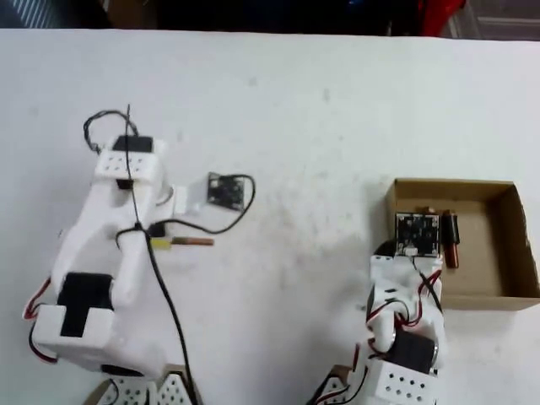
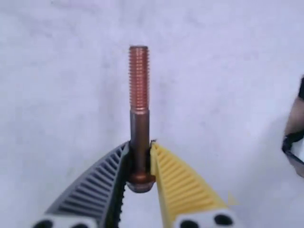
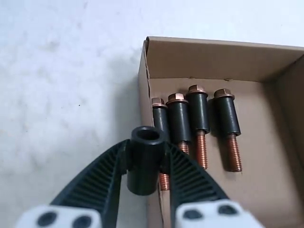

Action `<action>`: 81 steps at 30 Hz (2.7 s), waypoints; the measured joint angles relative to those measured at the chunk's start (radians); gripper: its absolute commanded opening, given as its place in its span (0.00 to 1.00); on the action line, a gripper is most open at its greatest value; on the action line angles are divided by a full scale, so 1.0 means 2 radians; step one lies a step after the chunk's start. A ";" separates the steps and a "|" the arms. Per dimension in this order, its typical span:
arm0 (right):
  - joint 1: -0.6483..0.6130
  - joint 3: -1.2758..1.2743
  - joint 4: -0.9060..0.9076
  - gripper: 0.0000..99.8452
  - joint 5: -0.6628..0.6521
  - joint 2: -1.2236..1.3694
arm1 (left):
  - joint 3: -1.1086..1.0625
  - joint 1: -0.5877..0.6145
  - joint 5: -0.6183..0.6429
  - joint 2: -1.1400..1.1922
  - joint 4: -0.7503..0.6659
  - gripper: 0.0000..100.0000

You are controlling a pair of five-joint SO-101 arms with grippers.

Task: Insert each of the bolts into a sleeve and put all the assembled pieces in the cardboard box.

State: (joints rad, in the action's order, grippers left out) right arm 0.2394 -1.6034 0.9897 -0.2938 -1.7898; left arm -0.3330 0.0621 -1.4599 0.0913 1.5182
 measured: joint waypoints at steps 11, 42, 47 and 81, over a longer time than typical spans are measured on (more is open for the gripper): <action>0.000 0.000 0.000 0.02 0.000 0.000 | -0.023 0.004 -0.013 0.048 -0.128 0.02; 0.000 0.000 0.000 0.02 0.000 0.000 | -0.025 -0.015 -0.013 0.074 -0.129 0.17; 0.000 0.000 0.000 0.02 0.000 0.000 | -0.021 -0.015 -0.013 0.074 -0.129 0.17; 0.000 0.000 0.000 0.02 0.000 0.000 | -0.020 -0.103 0.400 -0.147 -0.065 0.17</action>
State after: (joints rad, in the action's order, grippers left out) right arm 0.2394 -1.6034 0.9897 -0.2938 -1.7898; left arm -0.3728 -0.1435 -0.6590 -0.2018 1.3878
